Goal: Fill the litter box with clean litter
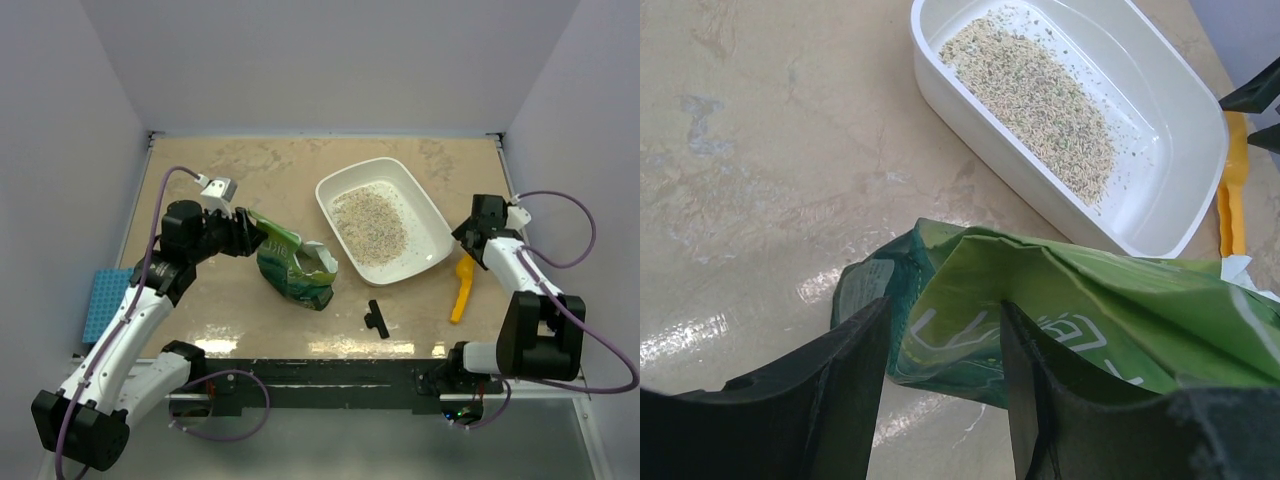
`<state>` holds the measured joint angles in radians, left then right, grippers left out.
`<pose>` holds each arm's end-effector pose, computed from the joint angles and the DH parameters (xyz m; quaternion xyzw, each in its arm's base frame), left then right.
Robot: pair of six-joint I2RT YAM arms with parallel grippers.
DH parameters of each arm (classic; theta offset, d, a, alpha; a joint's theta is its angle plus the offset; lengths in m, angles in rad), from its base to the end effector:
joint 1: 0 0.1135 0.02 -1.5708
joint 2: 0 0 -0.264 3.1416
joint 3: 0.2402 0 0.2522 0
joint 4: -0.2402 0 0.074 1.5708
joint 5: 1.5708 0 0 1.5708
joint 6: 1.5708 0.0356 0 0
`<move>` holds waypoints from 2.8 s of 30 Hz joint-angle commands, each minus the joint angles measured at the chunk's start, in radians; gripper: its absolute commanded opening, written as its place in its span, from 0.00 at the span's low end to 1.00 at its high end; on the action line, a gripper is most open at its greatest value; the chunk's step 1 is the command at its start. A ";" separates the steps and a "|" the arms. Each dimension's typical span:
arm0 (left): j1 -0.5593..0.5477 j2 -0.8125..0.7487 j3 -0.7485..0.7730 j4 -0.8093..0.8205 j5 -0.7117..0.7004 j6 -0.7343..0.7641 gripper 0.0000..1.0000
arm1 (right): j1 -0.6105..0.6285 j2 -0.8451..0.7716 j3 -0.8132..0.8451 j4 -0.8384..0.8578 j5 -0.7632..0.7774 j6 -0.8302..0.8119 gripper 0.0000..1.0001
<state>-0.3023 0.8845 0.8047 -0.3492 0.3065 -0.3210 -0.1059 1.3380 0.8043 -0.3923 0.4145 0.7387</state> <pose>0.1876 -0.0697 0.3131 0.0747 0.8323 -0.2860 0.4689 0.2616 -0.0422 0.2122 0.4399 0.8199 -0.0890 0.3554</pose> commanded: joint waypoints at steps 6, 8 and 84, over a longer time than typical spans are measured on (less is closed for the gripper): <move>-0.004 0.008 0.016 0.009 -0.026 0.025 0.52 | -0.006 0.056 0.015 0.040 -0.031 -0.032 0.54; -0.004 0.013 0.016 0.007 -0.026 0.025 0.52 | -0.006 0.067 0.010 0.027 -0.028 -0.033 0.51; -0.004 0.087 0.511 -0.174 0.505 -0.378 0.52 | 1.460 0.009 0.874 -0.338 0.061 -1.211 0.00</move>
<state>-0.3035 0.9981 1.3071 -0.5697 0.7662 -0.6544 1.3323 1.3098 1.6062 -0.7475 0.4397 -0.4389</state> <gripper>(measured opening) 0.517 0.015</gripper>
